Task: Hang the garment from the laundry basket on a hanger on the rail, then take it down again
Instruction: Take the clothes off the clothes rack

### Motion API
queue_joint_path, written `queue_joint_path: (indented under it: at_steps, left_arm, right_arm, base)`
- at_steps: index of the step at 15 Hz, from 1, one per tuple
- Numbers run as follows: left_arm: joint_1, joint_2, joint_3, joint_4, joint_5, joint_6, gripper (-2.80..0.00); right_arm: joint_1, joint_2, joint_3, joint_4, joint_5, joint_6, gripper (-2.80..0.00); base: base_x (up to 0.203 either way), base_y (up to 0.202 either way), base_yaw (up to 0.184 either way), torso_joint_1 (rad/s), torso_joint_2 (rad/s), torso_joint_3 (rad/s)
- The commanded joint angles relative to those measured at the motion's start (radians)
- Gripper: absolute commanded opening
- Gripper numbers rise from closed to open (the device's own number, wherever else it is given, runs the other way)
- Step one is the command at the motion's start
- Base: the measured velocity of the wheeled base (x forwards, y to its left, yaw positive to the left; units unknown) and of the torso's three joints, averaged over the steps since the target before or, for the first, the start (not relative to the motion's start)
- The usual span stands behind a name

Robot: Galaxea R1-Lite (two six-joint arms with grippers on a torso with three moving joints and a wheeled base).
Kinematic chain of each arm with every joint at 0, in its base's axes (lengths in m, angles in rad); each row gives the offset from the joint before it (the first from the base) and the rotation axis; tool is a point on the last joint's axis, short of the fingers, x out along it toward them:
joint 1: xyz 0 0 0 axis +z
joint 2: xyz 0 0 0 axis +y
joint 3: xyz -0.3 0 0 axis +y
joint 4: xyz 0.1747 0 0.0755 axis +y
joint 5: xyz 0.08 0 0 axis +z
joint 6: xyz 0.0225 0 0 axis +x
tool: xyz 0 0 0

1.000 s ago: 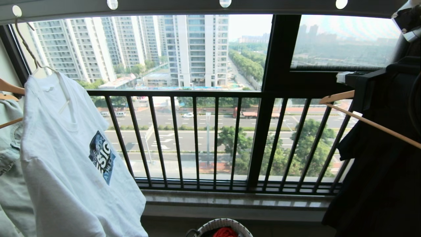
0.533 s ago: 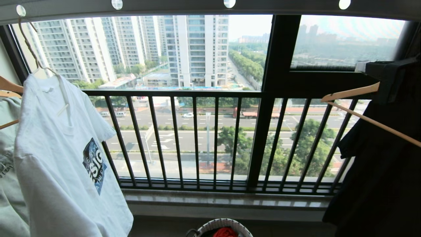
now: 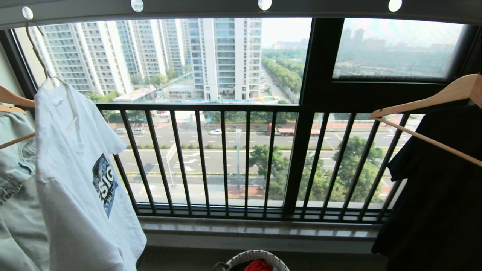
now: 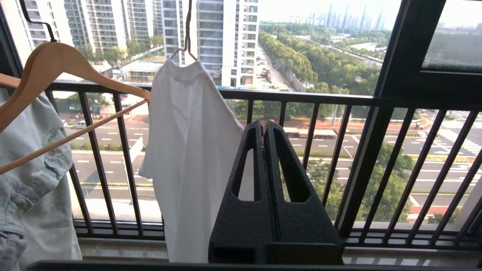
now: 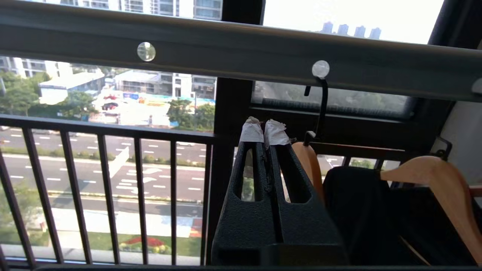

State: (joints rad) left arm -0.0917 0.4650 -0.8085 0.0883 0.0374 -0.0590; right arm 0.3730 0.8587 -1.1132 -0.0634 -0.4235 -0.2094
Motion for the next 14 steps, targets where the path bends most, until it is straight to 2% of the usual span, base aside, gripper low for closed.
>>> queue_joint_path:
  at_steps: [1, 3, 6, 8, 10, 11, 12, 13, 14]
  left_arm:
    - [0.075, -0.125, 0.041, 0.003, 0.006, -0.007, -2.80]
    - [0.116, -0.197, 0.104, 0.005, 0.005, -0.008, -2.80]
    - [0.113, -0.284, 0.238, 0.004, 0.010, -0.005, -2.80]
    - [0.104, -0.339, 0.301, 0.003, 0.008, -0.003, -2.80]
    - [0.102, -0.369, 0.396, -0.002, 0.001, 0.009, -2.80]
    - [0.100, -0.389, 0.449, -0.003, 0.000, 0.020, -2.80]
    - [0.095, -0.406, 0.506, -0.005, -0.001, 0.042, -2.80]
    - [0.092, -0.423, 0.564, -0.006, -0.002, 0.086, -2.80]
    - [0.091, -0.454, 0.616, -0.007, -0.001, 0.143, -2.80]
  right_arm:
    - [-0.113, -0.192, 0.001, 0.085, -0.008, -0.006, -2.80]
    - [-0.163, -0.287, 0.001, 0.176, -0.012, -0.009, -2.80]
    - [-0.243, -0.427, 0.037, 0.327, -0.014, -0.009, -2.80]
    - [-0.323, -0.527, 0.161, 0.362, -0.011, -0.007, -2.80]
    - [-0.350, -0.629, 0.346, 0.366, 0.019, -0.005, -2.80]
    - [-0.354, -0.687, 0.439, 0.359, 0.057, 0.004, -2.80]
    - [-0.357, -0.747, 0.536, 0.346, 0.136, 0.020, -2.80]
    - [-0.359, -0.800, 0.625, 0.332, 0.265, 0.037, -2.80]
    - [-0.361, -0.829, 0.713, 0.319, 0.356, 0.057, -2.80]
  base:
    - [0.000, 0.000, 0.000, 0.000, 0.00, 0.000]
    - [0.000, 0.000, 0.000, 0.000, 0.00, 0.000]
    - [0.000, 0.000, 0.000, 0.000, 0.00, 0.000]
    - [0.000, 0.000, 0.000, 0.000, 0.00, 0.000]
    - [0.000, 0.000, 0.000, 0.000, 0.00, 0.000]
    - [0.000, 0.000, 0.000, 0.000, 0.00, 0.000]
    - [0.000, 0.000, 0.000, 0.000, 0.00, 0.000]
    - [0.000, 0.000, 0.000, 0.000, 0.00, 0.000]
    - [0.000, 0.000, 0.000, 0.000, 0.00, 0.000]
